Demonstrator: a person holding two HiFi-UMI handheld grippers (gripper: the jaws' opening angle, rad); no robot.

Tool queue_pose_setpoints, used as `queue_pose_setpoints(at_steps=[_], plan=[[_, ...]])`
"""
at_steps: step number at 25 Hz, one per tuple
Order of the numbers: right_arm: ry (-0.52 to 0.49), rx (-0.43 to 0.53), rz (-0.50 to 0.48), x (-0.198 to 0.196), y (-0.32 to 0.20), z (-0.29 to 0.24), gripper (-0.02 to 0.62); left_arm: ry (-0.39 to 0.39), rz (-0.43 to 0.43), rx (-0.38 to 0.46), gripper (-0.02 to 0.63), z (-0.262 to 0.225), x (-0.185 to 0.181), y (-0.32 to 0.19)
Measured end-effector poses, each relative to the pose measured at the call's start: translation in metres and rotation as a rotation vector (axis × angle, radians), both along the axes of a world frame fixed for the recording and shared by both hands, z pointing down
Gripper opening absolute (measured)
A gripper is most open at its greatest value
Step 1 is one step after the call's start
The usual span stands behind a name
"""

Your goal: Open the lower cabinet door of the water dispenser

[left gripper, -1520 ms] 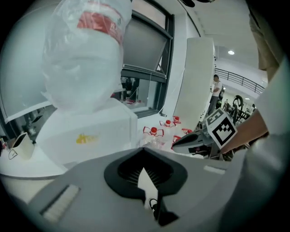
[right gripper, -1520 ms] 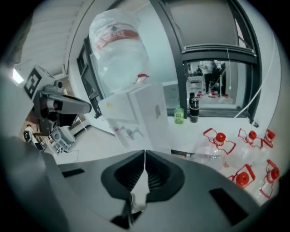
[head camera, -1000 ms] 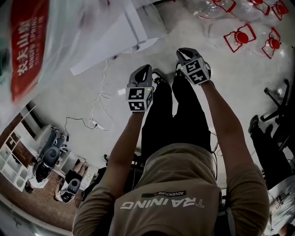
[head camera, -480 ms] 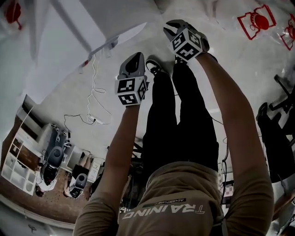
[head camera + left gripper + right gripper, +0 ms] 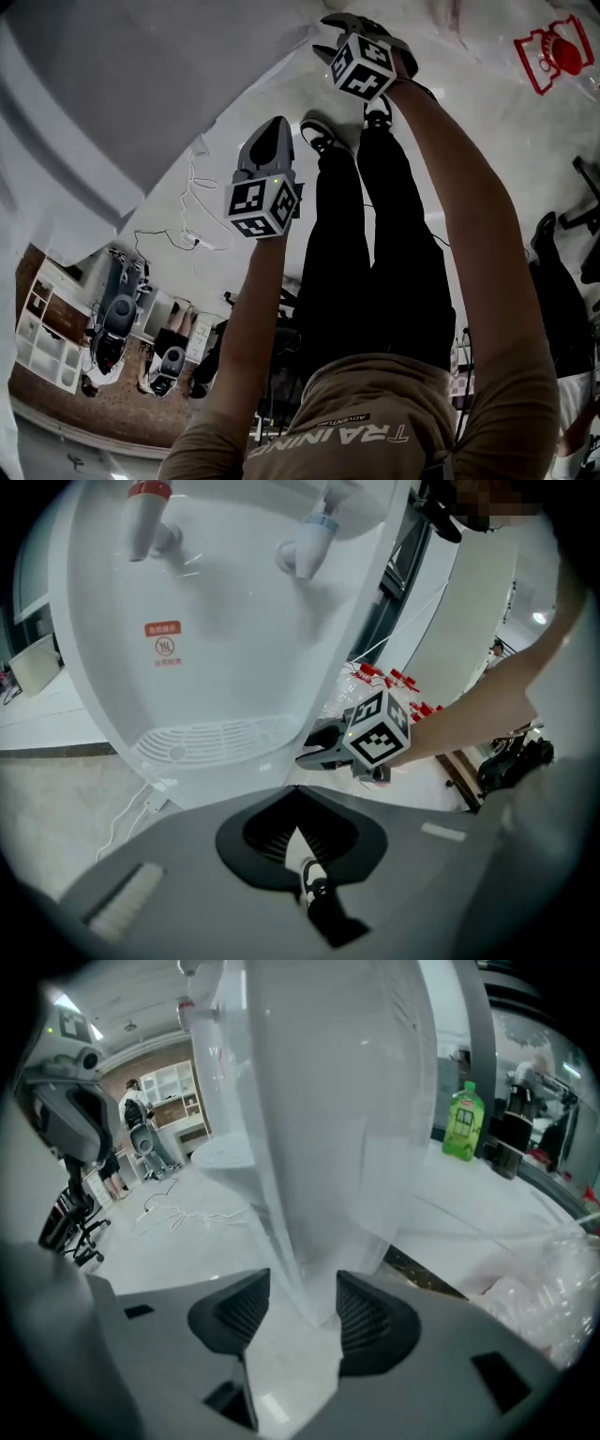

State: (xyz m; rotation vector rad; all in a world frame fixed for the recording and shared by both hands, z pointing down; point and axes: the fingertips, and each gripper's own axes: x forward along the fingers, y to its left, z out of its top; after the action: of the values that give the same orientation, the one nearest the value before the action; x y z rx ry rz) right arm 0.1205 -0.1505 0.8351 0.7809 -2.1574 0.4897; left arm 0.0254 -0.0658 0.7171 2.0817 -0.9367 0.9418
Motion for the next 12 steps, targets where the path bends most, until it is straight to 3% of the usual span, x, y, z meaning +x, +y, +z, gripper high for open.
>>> queue_pose_setpoints(at_steps=[8, 12], plan=[[-0.041, 0.023, -0.032, -0.005, -0.017, -0.003, 0.192, 0.006, -0.009, -0.035, 0.008, 0.012, 0.008, 0.007], [-0.054, -0.009, 0.004, -0.008, -0.014, 0.001, 0.190, 0.018, -0.010, -0.040, 0.008, 0.018, 0.011, 0.011]])
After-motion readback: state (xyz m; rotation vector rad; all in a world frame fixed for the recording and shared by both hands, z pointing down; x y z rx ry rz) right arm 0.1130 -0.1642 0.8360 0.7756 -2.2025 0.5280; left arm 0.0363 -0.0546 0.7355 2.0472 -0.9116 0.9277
